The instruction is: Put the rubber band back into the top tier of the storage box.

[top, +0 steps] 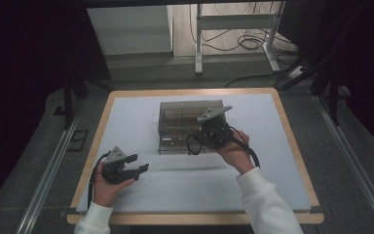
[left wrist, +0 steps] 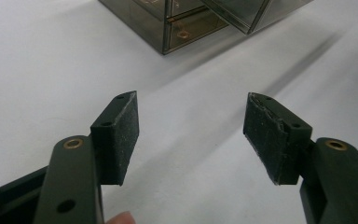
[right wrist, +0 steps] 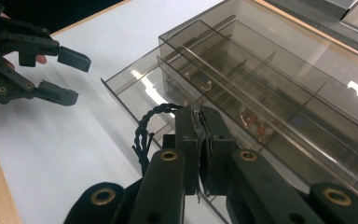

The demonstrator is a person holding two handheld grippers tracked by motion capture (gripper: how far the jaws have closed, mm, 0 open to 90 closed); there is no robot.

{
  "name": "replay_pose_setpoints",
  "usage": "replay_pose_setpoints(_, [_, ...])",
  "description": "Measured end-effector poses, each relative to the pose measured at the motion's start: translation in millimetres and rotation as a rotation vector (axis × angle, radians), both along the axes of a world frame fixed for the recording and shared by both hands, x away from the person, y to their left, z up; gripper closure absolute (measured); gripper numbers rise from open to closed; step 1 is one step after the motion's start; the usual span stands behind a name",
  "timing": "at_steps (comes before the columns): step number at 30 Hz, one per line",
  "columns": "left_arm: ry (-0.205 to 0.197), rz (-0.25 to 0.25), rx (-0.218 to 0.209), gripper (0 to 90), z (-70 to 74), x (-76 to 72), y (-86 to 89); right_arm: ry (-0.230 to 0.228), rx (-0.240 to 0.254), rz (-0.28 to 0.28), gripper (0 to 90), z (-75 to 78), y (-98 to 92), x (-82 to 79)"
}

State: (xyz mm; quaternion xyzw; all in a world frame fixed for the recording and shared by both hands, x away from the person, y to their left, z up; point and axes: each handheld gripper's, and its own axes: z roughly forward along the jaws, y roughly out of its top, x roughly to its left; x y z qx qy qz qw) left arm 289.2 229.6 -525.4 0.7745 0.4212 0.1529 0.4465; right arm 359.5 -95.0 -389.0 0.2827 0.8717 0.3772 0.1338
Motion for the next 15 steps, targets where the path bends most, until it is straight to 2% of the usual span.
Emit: replay_pose_setpoints(15, [-0.003, 0.001, -0.003, 36.0, 0.4, -0.1, 1.7, 0.002, 0.014, 0.003, 86.6, 3.2, 18.6, 12.4])
